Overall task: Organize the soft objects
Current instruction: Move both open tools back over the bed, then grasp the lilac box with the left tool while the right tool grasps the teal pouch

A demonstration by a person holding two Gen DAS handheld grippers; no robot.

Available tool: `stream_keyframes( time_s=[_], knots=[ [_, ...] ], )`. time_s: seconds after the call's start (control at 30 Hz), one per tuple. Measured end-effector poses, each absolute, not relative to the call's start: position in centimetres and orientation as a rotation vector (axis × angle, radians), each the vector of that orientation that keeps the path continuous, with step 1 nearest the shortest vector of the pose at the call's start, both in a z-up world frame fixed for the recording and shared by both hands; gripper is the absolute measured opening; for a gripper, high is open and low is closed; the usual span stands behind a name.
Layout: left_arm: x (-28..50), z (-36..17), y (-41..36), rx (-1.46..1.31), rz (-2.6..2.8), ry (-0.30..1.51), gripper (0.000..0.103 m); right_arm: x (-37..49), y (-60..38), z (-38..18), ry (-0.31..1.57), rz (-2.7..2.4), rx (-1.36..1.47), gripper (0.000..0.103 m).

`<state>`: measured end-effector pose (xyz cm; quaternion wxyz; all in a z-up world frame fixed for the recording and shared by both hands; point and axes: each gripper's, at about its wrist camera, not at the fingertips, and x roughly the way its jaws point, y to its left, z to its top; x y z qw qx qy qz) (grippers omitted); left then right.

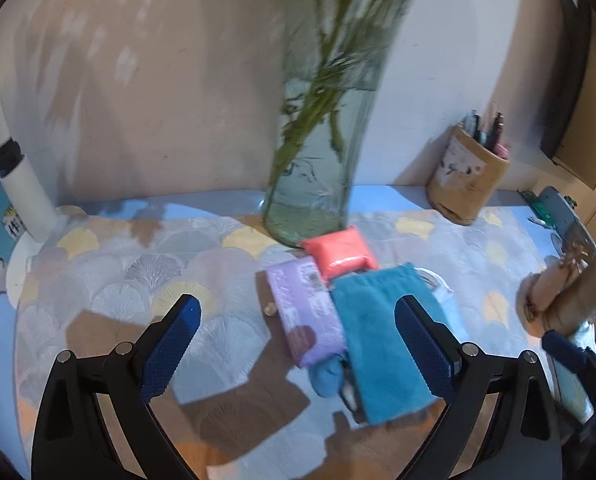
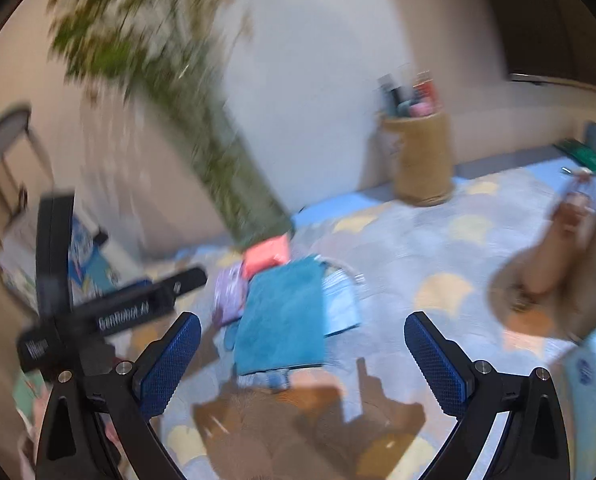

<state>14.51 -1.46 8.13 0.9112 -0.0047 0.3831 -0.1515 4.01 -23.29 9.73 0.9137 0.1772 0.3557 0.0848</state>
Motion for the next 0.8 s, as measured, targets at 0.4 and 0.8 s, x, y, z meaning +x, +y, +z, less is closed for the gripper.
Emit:
stream_keyframes(
  time_s=[0.4, 0.8],
  knots=[
    [17.8, 3.2, -0.9, -0.074, -0.374, 0.858, 0.098, 10.2, -16.6, 3.4, 0.907, 0.228, 0.112, 0.102],
    [17.8, 1.6, -1.5, -0.040, -0.367, 0.851, 0.102, 11.5, -17.1, 1.8, 0.901, 0.214, 0.152, 0.099]
  ],
)
